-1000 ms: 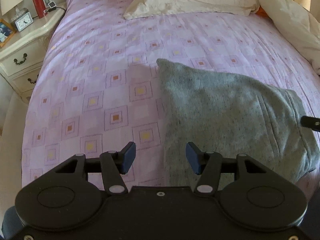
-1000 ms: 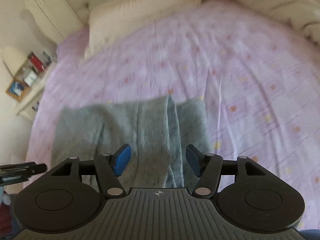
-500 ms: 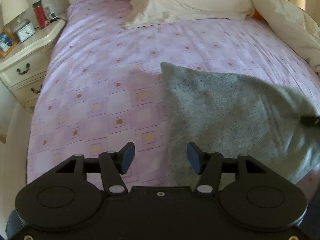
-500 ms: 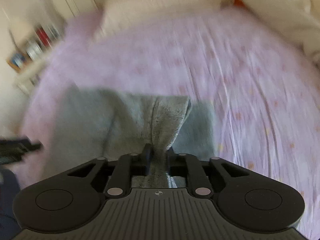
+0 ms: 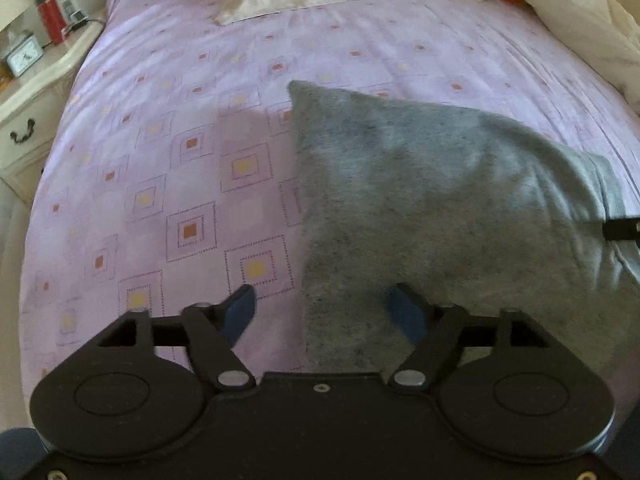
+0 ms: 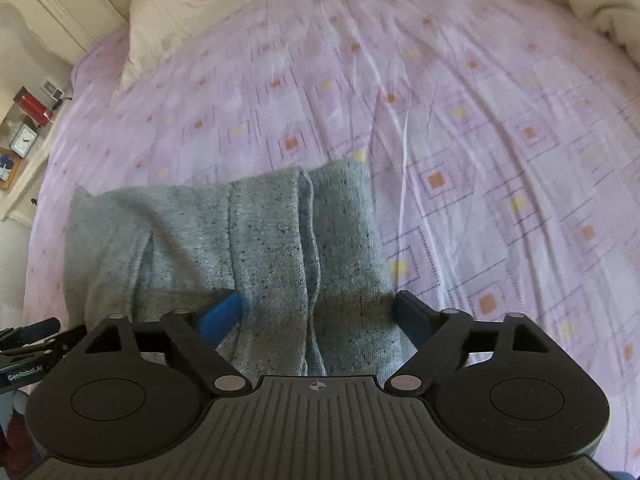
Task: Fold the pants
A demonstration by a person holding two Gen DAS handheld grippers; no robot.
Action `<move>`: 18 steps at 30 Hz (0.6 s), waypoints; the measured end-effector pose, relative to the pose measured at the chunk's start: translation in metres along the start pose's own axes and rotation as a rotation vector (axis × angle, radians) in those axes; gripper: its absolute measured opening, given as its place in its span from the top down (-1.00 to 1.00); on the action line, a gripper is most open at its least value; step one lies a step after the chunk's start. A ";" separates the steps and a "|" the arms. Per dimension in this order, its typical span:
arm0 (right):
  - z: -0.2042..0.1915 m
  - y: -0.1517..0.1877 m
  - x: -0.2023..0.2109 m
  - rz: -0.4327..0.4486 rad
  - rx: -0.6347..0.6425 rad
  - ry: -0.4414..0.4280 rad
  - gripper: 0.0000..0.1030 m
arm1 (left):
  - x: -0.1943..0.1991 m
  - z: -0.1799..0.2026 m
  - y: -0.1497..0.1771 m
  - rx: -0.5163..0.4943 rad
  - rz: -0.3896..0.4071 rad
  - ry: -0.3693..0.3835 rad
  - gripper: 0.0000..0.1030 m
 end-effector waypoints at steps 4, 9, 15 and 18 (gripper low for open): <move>-0.004 -0.003 -0.009 -0.006 0.031 -0.056 -1.00 | -0.006 -0.011 0.004 0.032 0.023 0.015 -0.93; -0.016 0.001 -0.013 0.013 0.077 -0.022 -1.00 | -0.016 -0.031 0.008 0.132 0.035 0.122 -1.00; -0.013 -0.001 -0.015 0.032 0.062 -0.042 -1.00 | -0.015 -0.024 0.007 0.105 0.067 0.110 -1.00; -0.013 -0.002 -0.016 0.039 0.059 -0.044 -1.00 | -0.015 -0.022 0.010 0.105 0.063 0.111 -1.00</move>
Point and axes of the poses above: each gripper's, at about its wrist camera, not at the fingertips, and x roughly against the way its jaws point, z to its right, y to its underside, the point moved 4 cm from there along -x, roughly the way its jaws point, and after that the axes turned 3 degrees about y, right-handed, at the moved point
